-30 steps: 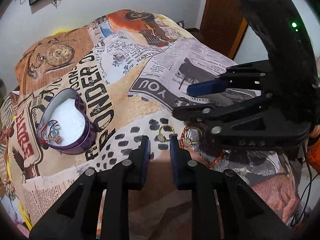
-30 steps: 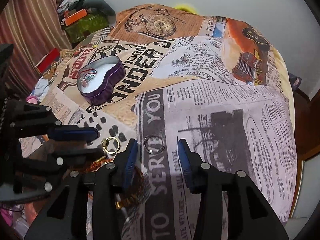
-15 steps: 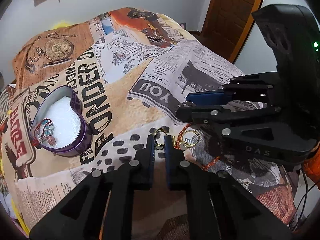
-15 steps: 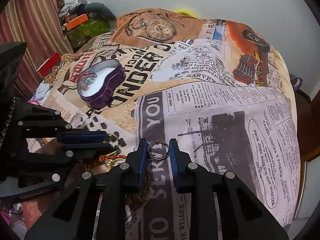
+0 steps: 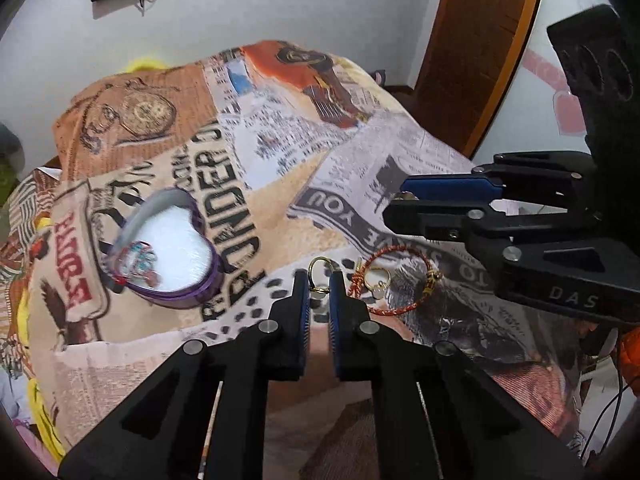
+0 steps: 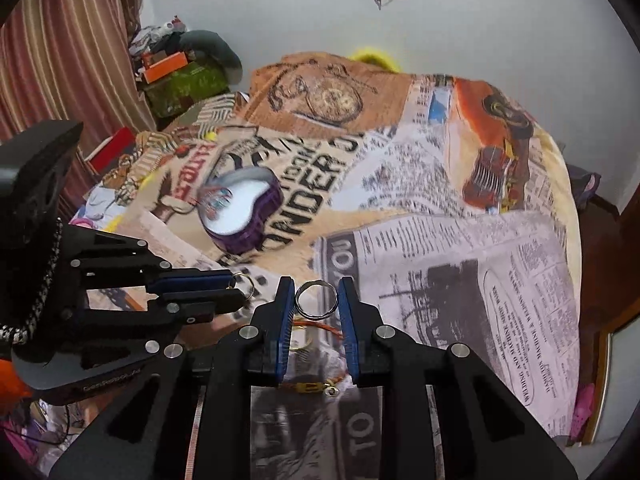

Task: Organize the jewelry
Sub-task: 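Grasp a silver ring with the right tool while the left tool closes on a gold ring, then carry both rings over the heart tin and open both tools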

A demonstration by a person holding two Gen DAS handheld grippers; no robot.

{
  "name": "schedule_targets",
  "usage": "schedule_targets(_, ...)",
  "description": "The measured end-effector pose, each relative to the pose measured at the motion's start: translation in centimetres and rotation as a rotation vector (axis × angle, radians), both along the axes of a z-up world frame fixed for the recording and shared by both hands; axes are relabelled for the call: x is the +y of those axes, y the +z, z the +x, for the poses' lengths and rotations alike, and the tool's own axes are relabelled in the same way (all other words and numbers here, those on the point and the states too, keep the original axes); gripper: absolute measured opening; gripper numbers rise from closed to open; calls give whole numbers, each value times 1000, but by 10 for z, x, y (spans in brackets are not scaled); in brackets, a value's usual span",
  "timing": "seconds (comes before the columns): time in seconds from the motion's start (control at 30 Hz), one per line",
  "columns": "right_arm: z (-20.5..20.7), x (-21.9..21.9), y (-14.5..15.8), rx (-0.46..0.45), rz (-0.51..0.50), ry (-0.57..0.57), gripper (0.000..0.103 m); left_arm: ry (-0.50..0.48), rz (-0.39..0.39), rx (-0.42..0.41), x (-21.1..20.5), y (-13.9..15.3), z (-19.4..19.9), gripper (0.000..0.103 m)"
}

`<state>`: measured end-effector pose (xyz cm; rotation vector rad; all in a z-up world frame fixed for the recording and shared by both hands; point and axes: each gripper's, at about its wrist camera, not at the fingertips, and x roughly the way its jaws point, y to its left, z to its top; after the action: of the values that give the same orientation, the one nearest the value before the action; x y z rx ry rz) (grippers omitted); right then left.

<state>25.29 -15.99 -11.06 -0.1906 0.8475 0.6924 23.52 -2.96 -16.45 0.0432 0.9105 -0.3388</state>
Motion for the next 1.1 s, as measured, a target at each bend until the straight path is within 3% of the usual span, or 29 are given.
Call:
schedule_targets(0.33, -16, 26, 35, -75, 41, 28, 20, 65, -16, -83, 35, 37, -11, 8)
schedule_targets(0.6, -19, 56, 44, -93, 63, 68, 20, 136, -31, -128, 74, 51, -11, 8)
schedule_targets(0.83, -5, 79, 34, -62, 80, 86, 20, 188, -45, -129, 105, 48, -3, 8)
schedule_targets(1.1, 19, 102, 12, 3, 65, 86, 20, 220, -61, -73, 125, 19, 22, 8)
